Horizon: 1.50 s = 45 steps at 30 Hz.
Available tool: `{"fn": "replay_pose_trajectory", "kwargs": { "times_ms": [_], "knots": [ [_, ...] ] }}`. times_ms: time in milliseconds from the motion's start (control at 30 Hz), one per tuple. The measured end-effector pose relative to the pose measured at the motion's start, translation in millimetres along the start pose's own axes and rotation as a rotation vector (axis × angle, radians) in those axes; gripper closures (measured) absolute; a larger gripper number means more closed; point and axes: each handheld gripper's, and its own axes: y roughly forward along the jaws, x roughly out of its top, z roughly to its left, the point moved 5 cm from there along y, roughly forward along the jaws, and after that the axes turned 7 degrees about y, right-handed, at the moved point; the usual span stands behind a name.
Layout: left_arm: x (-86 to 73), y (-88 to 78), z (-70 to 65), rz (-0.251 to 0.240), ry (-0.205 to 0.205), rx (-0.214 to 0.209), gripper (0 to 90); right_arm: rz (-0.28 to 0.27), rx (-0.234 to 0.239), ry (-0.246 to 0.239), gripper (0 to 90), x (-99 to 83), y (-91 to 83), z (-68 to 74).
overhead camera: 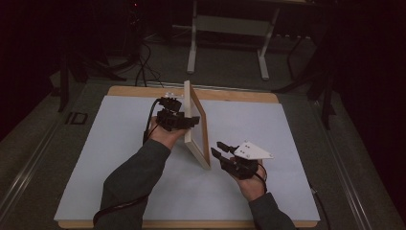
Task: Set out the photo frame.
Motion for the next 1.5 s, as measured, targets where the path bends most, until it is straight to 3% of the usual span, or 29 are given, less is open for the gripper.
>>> {"fn": "replay_pose_trajectory", "kwargs": {
  "times_ms": [500, 867, 1033, 1500],
  "knots": [
    [1.0, -2.0, 2.5, 0.018, 0.001, 0.006, 49.1, -0.004, 0.003, 0.002, 64.7, 0.6, -1.1, -1.1],
    [3.9, -4.4, 12.8, 0.034, 0.029, -0.026, 55.9, -0.003, 0.002, 0.006, 64.2, -0.1, -2.7, -2.9],
    [4.4, -5.3, 17.7, 0.034, 0.022, -0.052, 58.1, -0.002, 0.002, 0.005, 64.0, -0.4, -4.2, -3.6],
    [7.5, -4.4, 27.8, 0.052, 0.090, -0.108, 60.7, -0.008, -0.004, 0.010, 63.9, 0.1, -6.1, -6.4]
  ]
}}
